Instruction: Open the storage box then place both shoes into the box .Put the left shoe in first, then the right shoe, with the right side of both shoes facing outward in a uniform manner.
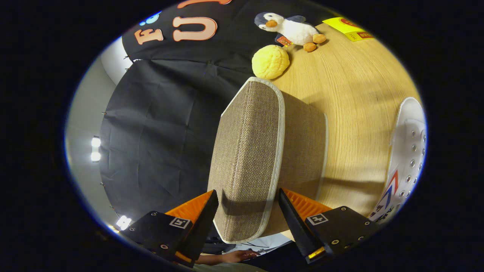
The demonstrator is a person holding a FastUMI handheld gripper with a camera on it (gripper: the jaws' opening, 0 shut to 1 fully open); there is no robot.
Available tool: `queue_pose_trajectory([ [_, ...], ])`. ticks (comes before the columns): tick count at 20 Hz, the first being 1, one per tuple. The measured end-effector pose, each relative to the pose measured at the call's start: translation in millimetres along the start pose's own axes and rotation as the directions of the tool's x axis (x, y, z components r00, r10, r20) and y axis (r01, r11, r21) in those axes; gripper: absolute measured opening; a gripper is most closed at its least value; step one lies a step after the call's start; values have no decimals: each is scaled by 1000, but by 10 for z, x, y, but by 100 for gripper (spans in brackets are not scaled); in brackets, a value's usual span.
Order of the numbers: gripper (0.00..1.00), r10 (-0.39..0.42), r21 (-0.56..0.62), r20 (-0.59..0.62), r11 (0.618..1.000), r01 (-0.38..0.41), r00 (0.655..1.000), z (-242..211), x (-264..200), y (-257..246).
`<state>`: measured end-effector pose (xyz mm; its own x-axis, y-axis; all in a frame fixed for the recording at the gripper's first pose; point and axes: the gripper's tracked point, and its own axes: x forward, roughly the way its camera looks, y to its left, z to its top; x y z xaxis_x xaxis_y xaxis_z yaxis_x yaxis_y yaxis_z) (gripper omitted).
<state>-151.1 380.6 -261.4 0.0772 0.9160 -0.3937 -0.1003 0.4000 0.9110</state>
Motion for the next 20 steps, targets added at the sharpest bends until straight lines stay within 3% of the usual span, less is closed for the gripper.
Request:
queue_pose_trajectory([
  [3, 92, 36, 26, -3, 999, -35, 999, -1, -61, 75],
  [6, 77, 45, 67, 14, 997, -46, 999, 42, -171, 24],
  [9, 69, 95, 120, 44, 988, -99, 995, 105, -347, 91],
  [14, 37, 148, 159, 176, 971, -177, 973, 399, -525, 226],
  [16, 33, 145, 155, 167, 973, -171, 975, 364, -468, 233],
  [20, 26, 33, 169, 154, 984, -59, 988, 344, -288, 18],
])
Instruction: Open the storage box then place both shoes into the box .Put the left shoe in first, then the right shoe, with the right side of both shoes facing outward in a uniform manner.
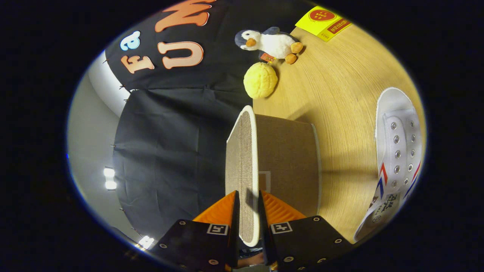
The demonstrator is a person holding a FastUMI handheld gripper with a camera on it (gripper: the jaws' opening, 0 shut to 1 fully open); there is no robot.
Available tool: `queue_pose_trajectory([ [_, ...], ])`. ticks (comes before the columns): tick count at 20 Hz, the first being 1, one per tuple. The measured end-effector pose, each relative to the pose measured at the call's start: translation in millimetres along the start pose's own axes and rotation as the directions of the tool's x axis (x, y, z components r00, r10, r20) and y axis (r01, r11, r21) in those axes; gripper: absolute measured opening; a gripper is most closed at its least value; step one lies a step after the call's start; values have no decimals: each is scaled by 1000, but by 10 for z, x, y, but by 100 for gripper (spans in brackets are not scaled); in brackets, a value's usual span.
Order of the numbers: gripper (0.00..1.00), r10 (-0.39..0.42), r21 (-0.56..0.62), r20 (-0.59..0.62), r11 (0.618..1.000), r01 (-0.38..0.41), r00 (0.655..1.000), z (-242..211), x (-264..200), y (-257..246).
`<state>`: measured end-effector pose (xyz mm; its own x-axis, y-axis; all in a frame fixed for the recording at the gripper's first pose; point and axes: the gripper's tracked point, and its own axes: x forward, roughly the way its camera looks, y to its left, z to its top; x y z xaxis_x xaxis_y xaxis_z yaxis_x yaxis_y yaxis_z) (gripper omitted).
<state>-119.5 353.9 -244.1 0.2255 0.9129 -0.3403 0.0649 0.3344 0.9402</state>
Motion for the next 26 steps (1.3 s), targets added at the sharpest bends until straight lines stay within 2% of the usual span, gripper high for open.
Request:
queue_pose_trajectory([
  [1, 22, 1, 18, 7, 1000, -1, 1000, 21, 21, 39],
  [2, 11, 26, 39, 3, 999, -26, 1000, 5, 28, 127],
  [5, 1, 36, 27, 5, 999, -36, 999, 39, -18, 279],
  [9, 1, 115, -2, 21, 993, -115, 993, 88, -95, 712],
  [13, 1, 151, -73, 12, 986, -150, 988, 76, -69, 1149],
  [16, 2, 118, -171, 4, 979, -116, 993, 11, -36, 1415],
  [19, 4, 91, -304, -6, 948, -89, 996, -33, 40, 1693],
  [23, 5, 93, -400, -35, 911, -99, 995, -170, 284, 2028],
  [26, 5, 92, -418, -46, 903, -103, 995, -232, 507, 2158],
])
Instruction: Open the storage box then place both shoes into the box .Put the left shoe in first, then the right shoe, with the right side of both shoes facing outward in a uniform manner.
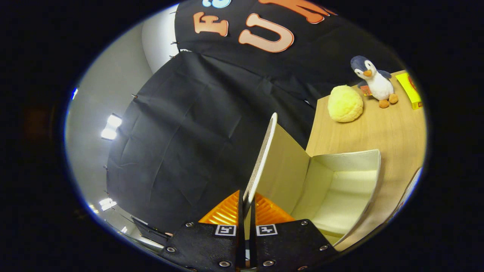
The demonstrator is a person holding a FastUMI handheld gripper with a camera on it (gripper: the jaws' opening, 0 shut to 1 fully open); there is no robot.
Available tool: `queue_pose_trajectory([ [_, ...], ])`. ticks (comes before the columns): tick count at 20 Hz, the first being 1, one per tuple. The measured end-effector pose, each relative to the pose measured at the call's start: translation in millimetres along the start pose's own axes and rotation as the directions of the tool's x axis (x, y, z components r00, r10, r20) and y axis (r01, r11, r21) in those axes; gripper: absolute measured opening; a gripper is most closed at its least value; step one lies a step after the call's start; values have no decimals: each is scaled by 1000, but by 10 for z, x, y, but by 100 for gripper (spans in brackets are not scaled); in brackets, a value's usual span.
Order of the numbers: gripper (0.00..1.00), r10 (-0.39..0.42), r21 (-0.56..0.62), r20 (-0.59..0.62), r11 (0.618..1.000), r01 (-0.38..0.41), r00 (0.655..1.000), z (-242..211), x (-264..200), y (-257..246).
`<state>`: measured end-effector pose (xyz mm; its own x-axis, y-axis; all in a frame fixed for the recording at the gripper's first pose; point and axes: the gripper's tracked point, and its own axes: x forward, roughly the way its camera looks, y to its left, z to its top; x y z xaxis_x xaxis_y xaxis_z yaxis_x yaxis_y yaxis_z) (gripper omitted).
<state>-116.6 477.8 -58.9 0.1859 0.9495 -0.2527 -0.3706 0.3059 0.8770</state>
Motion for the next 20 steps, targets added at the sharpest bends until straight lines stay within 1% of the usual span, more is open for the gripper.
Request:
queue_pose_trajectory([
  [4, 5, 2, -11, -21, 1000, -3, 1000, -19, 359, 201],
  [7, 6, 31, 34, -51, 999, -30, 998, -102, 647, 244],
  [9, 6, 36, 57, -59, 998, -32, 998, -118, 800, 285],
  [15, 10, 2, 101, -59, 995, 4, 998, -160, 1227, 274],
  [17, 11, -16, 94, -51, 995, 20, 999, -140, 1327, 274],
  [18, 18, -25, 94, -38, 995, 28, 999, -96, 1338, 260],
  [19, 23, -31, 101, -27, 994, 33, 999, -89, 1359, 232],
  [20, 33, -34, 113, -15, 993, 36, 999, -61, 1323, 201],
])
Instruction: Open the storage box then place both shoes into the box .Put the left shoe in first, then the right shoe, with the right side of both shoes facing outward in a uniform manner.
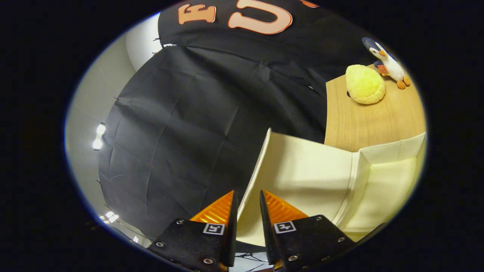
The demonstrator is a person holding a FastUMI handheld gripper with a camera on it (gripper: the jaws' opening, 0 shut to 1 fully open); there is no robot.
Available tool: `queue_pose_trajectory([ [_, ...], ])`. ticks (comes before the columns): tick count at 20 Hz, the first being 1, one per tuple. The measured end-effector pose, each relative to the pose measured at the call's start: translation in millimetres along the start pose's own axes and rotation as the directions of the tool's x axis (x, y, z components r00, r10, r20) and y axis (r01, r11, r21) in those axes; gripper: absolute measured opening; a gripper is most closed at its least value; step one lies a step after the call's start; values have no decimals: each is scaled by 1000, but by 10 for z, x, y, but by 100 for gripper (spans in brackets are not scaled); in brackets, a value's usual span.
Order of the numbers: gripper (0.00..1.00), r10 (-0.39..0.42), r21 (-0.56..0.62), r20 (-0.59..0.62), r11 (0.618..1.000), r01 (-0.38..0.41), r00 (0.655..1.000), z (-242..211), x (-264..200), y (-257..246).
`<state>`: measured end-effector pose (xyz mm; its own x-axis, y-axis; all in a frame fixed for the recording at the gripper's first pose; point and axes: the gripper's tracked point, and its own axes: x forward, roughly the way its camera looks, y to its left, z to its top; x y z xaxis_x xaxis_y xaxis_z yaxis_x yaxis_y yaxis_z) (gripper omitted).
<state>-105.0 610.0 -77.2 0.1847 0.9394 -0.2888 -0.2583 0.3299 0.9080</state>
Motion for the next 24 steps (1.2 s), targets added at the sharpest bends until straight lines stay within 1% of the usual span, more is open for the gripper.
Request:
queue_pose_trajectory([
  [1, 37, 1, 14, 15, 1000, -1, 1000, 31, -24, -28],
  [2, 43, -7, 19, 34, 1000, 6, 999, 94, -57, -77],
  [3, 47, -25, 13, 57, 1000, 24, 998, 169, -104, -149],
  [6, 60, -120, 2, 135, 993, 121, 984, 350, -385, -565],
  [9, 67, -237, 22, 197, 971, 237, 951, 435, -726, -1073],
  [11, 76, -320, 8, 240, 945, 327, 917, 482, -961, -1382],
  [12, 79, -363, -4, 262, 926, 377, 894, 497, -1102, -1550],
  [15, 82, -493, -21, 300, 852, 522, 817, 409, -1576, -2062],
  [18, 83, -619, -12, 308, 757, 653, 723, 201, -2077, -2588],
  [22, 83, -741, -31, 279, 629, 777, 611, -100, -2558, -3098],
  [24, 83, -784, -21, 266, 577, 816, 561, -233, -2791, -3317],
])
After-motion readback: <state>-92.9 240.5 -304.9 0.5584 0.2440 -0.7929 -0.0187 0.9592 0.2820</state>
